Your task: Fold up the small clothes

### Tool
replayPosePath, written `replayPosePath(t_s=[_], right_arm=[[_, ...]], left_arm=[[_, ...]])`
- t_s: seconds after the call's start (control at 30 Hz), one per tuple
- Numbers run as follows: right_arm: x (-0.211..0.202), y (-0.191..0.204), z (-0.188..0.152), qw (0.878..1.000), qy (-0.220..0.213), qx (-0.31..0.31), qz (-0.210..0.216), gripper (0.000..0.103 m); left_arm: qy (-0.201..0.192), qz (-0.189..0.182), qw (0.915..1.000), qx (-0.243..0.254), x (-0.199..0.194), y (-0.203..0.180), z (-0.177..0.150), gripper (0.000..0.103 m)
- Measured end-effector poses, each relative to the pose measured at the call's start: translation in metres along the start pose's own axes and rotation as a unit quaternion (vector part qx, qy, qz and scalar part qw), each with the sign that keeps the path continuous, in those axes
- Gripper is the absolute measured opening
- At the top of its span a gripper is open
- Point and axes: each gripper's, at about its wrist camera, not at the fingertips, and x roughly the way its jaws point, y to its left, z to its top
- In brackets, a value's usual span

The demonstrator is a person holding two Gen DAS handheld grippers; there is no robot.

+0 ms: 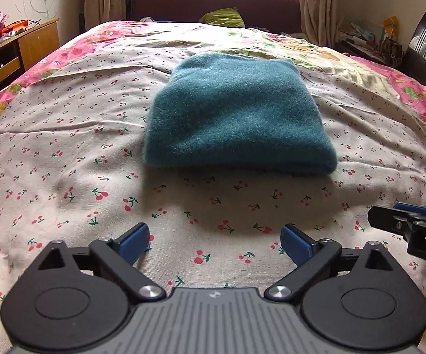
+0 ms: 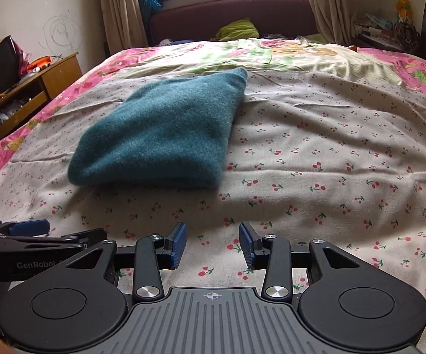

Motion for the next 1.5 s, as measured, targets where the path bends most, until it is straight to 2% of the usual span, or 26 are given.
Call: replayPosePath(t_s=[0.23, 0.5, 1.27, 1.5], right_arm=[[0.001, 0.004, -0.008, 1.0, -0.006, -0.011, 0.002, 0.039], [0.003, 0.001, -0.013, 1.0, -0.005, -0.006, 0.007, 0.039], [0.005, 0.002, -0.02, 1.0, 0.002, -0.007, 0.012, 0.039], [0.003, 0.004, -0.022, 1.0, 0.002, -0.012, 0.016, 0.043]], left_arm=[[0.022, 0.027, 0.9992, 0.018, 0.009, -0.007, -0.001, 0.103], [0.019, 0.047, 0.9977, 0.044, 0.009, -0.014, -0.003, 0.103], [0.023, 0.034, 0.9984, 0.039, 0.006, -0.014, -0.005, 0.103], [0.026, 0.033, 0.9983, 0.04, 0.006, -0.014, -0.005, 0.103]])
